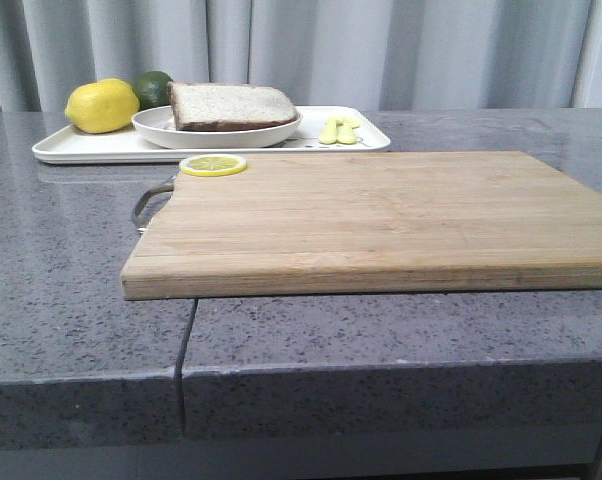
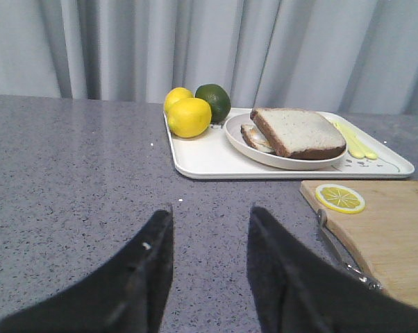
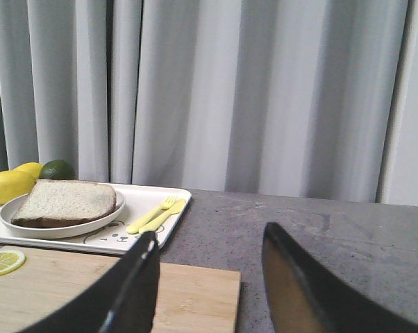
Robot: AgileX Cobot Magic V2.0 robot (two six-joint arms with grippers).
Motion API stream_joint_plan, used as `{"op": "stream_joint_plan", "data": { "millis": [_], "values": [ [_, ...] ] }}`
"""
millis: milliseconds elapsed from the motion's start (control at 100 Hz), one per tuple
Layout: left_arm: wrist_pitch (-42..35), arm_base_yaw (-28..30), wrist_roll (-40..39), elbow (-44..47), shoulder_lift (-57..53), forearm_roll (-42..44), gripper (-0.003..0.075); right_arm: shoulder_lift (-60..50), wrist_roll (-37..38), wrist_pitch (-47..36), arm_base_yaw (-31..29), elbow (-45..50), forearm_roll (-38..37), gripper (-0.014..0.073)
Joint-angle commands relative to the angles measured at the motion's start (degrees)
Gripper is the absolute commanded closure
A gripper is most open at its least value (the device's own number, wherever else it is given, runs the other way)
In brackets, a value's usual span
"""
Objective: Place bread and move sandwich to tray
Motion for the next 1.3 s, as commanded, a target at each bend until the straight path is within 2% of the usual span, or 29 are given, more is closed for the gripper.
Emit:
{"op": "stream_joint_plan", "data": {
  "millis": [0,200,280,370,520,560,1290],
  "values": [
    [-6.72,-0.48,0.22,0.05,-2.53,-1.15,0.0477,-1.27,-0.78,-2.33,-0.36,-0.23,-1.11,0.0232],
    [-6.42,-0.48,0.22,0.66,-4.0,-1.15,0.0477,-1.47,-0.84,-4.73,-0.36,0.36,-1.07,0.0235],
    [-6.42,-0.48,0.22,0.66,-4.0,-1.15,0.048,-1.47,-0.84,-5.04,-0.36,0.36,-1.07,0.0269],
    [-6.42,-0.48,0.22,0.66,-4.0,-1.15,0.0521,-1.47,-0.84,-5.1,-0.36,0.36,-1.07,0.039],
    [-6.53,-0.48,0.22,0.66,-4.0,-1.15,0.0701,-1.47,-0.84,-5.3,-0.36,0.36,-1.07,0.0669],
    [-6.53,-0.48,0.22,0.66,-4.0,-1.15,0.0741,-1.47,-0.84,-5.32,-0.36,0.36,-1.07,0.0659],
    [-6.53,-0.48,0.22,0.66,-4.0,-1.15,0.074,-1.47,-0.84,-5.03,-0.36,0.36,-0.93,0.0664]
  ]
}}
